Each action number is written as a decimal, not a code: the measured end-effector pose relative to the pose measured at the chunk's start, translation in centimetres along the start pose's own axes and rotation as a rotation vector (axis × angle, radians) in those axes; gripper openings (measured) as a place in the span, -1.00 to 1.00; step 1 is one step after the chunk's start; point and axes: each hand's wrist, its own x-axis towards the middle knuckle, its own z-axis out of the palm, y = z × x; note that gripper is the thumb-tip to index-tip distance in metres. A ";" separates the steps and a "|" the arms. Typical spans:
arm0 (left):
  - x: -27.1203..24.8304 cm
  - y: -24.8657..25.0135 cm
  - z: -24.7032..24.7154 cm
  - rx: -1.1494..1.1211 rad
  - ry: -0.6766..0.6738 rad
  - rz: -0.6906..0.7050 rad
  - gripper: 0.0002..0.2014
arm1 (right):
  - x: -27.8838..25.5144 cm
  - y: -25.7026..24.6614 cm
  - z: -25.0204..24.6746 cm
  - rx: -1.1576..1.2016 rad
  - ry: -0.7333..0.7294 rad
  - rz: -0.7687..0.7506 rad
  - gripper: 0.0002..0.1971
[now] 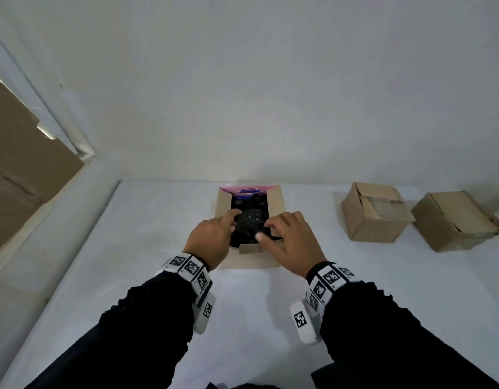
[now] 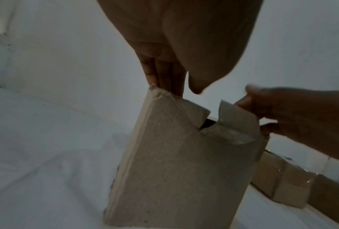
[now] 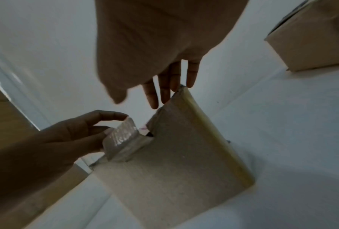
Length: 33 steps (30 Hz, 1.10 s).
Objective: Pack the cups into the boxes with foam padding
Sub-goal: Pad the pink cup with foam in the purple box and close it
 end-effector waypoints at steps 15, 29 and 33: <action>6.2 -2.7 1.8 -0.561 0.019 -0.538 -0.32 | -0.6 0.4 0.9 0.129 -0.016 -0.039 -0.74; 8.7 -5.5 2.0 -0.691 0.092 -0.448 -0.08 | 0.0 1.4 2.6 0.152 -0.059 -0.056 -0.92; 8.3 -5.5 1.8 -0.721 0.096 -0.488 -0.04 | -0.2 1.2 2.4 0.165 -0.076 -0.048 -0.90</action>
